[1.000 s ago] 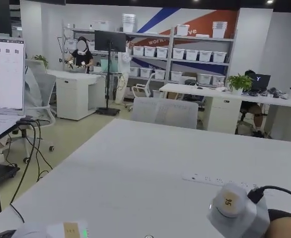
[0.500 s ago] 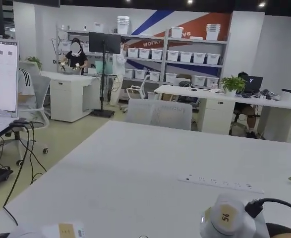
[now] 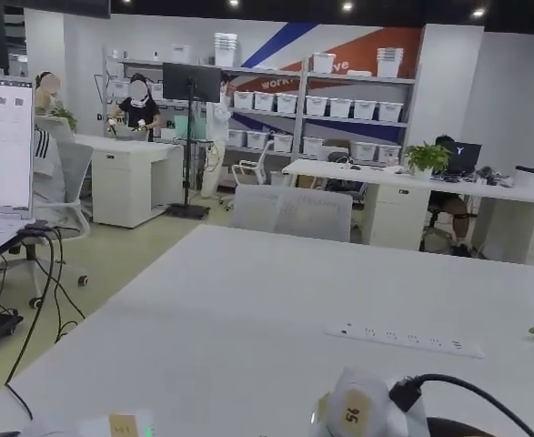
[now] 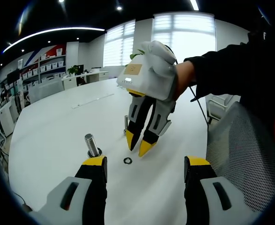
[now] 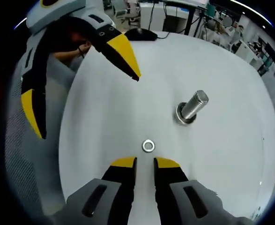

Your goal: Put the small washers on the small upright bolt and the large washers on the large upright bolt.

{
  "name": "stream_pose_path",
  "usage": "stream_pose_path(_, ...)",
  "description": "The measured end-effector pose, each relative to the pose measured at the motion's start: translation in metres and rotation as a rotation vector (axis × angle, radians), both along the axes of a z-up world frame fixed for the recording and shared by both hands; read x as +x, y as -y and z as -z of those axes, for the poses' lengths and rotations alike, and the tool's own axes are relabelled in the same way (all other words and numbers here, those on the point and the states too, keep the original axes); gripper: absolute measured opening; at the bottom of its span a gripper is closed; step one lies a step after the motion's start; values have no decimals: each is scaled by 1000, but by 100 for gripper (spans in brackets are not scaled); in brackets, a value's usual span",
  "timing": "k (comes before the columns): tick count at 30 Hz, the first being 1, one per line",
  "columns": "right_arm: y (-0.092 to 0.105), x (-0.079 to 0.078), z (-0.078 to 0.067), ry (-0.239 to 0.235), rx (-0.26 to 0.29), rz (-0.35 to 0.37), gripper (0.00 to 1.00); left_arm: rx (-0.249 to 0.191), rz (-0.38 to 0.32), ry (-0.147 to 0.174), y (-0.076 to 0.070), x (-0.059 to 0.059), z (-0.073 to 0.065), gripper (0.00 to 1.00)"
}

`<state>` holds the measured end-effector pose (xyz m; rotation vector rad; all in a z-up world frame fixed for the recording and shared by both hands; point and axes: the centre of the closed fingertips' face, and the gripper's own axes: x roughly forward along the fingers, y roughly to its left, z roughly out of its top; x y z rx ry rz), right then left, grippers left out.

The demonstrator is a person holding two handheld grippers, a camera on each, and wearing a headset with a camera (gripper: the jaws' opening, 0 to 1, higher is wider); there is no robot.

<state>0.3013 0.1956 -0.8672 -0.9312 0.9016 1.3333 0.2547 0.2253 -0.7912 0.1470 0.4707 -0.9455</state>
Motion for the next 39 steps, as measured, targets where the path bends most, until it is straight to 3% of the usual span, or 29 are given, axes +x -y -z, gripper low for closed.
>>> stream_pose_path(9, -11, 3, 6, 0, 5, -5, 16, 1, 2, -2, 0, 1, 2, 66)
stream_pose_path(39, -14, 3, 9, -9, 13, 10, 13, -3, -2, -5, -1, 0, 0, 66)
